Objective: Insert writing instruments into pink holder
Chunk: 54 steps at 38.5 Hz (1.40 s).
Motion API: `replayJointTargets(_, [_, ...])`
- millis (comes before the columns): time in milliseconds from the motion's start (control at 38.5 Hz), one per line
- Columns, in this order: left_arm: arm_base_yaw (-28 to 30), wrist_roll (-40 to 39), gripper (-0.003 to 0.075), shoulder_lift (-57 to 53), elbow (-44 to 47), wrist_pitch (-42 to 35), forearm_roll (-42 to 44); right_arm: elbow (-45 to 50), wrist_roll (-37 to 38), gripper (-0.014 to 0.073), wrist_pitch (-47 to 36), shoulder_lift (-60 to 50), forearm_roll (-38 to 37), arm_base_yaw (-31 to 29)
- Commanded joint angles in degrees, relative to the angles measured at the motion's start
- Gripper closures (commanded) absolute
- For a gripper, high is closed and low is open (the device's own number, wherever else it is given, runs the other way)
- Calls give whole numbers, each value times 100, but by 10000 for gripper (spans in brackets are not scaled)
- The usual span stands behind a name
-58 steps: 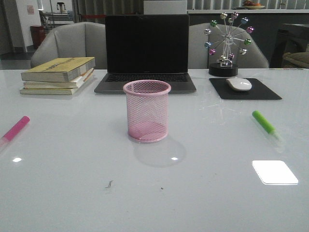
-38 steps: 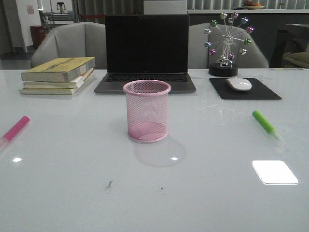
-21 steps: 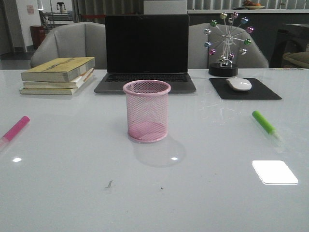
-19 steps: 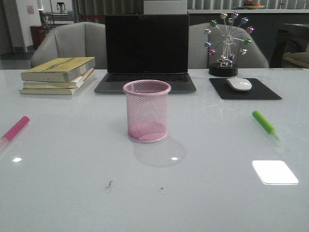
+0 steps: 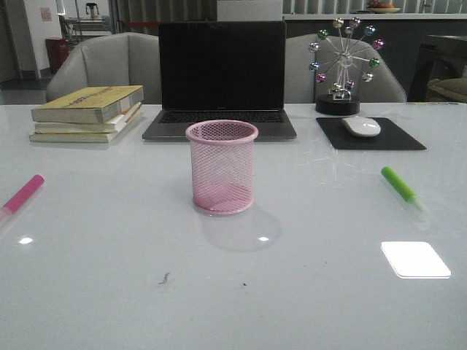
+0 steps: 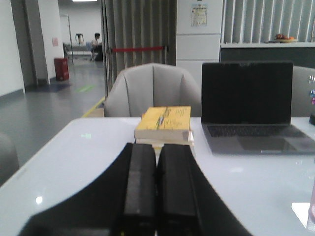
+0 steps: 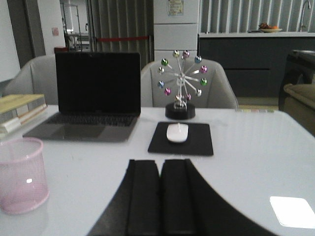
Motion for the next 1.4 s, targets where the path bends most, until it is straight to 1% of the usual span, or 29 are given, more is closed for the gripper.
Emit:
replayJointTargets(0, [-12,-59,621,-94,-537,-503,112,-697,-31,536,-248,-32,40,-4])
replayJointTargets(104, [-12,-59,621,63,-967,-367,256,-1167,-31,536,-167,207,40,-4])
replayJointTargets(286, [-12,-59,621,756,-1669,-343,269,-1809,-31,536,47,1021,40,-4])
replayJointTargets(442, [-12,-59,621,1642,-2277,-366,269,-2205,-36,536,72,1985,35,-4])
replayJointTargets(572, [-12,-59,621,2690,-2694,-378,269,-2487,-36,536,65,2943,35,-4])
replayJointTargets(676, [-12,-59,621,3368,-2836,-419,269,-2618,-36,536,11,3550,35,-4])
replayJointTargets(780, [-12,-59,616,3867,-2836,-486,225,-2618,-36,536,-157,3917,35,-4])
replayJointTargets(910, [-12,-59,616,4275,-2836,-451,-287,-2618,-36,535,-186,4211,35,-4])
replayJointTargets(962, [-12,-59,608,4381,-2836,-381,-341,-2618,-36,527,-152,4274,35,-4])
replayJointTargets(1013, [-12,-59,571,4478,-2836,-278,-341,-2618,-36,487,-88,4280,35,-4])
replayJointTargets(1039, [-12,-59,536,4505,-2836,-191,-341,-2618,-36,459,-52,4294,35,-4])
replayJointTargets(1143, [-12,-59,364,4630,-2836,174,-528,-2618,-36,286,20,4393,35,-4])
replayJointTargets(1195, [-12,-59,297,4645,-2836,313,-688,-2618,-36,198,47,4439,35,-4])
replayJointTargets(1247, [-12,-59,270,4645,-2836,373,-750,-2618,-36,160,62,4505,35,-4])
replayJointTargets(1299, [-12,-59,268,4645,-2836,418,-791,-2618,-36,139,98,4586,35,-4])
replayJointTargets(1377, [-12,-59,268,4645,-2836,417,-791,-2618,-36,134,178,4743,35,-4])
